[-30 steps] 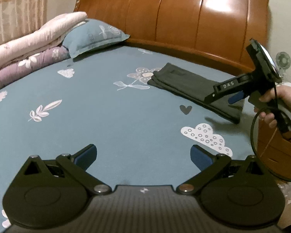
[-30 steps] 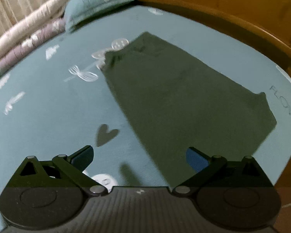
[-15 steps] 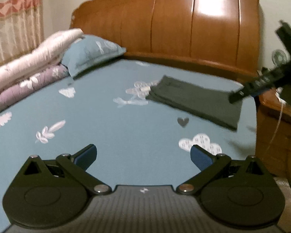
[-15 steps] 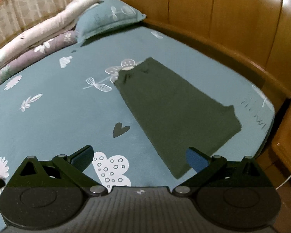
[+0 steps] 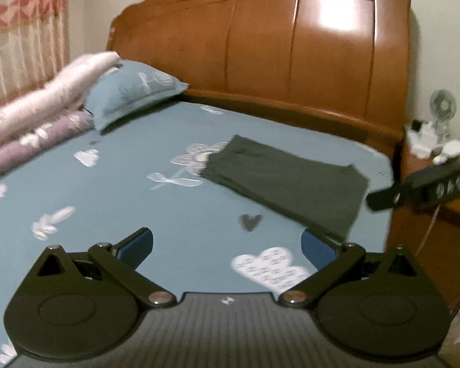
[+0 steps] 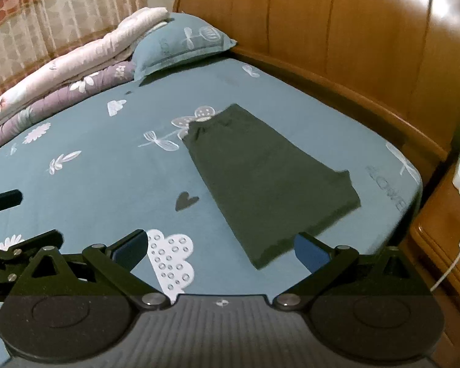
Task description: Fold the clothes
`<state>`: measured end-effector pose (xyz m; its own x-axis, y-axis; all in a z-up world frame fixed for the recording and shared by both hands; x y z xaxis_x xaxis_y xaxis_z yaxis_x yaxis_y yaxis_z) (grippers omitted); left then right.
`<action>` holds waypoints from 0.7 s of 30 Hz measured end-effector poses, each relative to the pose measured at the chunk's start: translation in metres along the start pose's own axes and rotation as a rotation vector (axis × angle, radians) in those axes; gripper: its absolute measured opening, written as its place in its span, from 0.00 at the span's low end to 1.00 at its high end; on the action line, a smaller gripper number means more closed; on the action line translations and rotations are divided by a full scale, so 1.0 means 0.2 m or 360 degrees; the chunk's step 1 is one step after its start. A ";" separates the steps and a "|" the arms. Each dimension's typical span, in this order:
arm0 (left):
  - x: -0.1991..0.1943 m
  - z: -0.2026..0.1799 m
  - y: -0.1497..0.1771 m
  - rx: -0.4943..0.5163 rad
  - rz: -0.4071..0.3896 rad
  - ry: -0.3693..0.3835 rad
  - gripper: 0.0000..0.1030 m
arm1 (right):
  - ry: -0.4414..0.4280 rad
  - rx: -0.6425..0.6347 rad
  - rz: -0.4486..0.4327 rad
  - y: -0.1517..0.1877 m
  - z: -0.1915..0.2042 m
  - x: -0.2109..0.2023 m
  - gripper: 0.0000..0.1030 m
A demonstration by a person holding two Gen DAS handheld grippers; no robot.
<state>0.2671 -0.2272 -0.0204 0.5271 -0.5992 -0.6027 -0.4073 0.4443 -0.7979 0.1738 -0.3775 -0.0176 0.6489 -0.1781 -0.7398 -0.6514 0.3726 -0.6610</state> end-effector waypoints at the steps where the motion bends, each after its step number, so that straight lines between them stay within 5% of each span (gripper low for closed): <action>1: 0.02 -0.02 -0.01 -0.0036 0.0016 0.0026 0.99 | -0.0001 0.0010 0.0009 0.01 -0.01 0.00 1.00; 10: 0.15 -0.07 -0.01 -0.0347 0.0175 0.0091 0.99 | -0.0015 0.0113 0.0067 0.12 -0.09 0.04 1.00; 21: 0.22 -0.17 -0.01 -0.0156 0.0276 0.0078 0.99 | 0.0008 0.0207 0.0110 0.16 -0.15 0.12 1.00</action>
<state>0.2653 -0.2772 -0.0445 0.4069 -0.5521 -0.7277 -0.5606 0.4781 -0.6762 0.1561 -0.3976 -0.0599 0.6020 -0.1526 -0.7837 -0.6377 0.4988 -0.5870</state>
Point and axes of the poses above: each gripper's, at about its wrist camera, not at the fingertips, and x roughly the way its jaws point, z to its left, y to its underside, the point moved 9 cm from there along x, roughly the way its jaws point, and after that the axes turned 2 degrees about z, right-handed, at the moved point
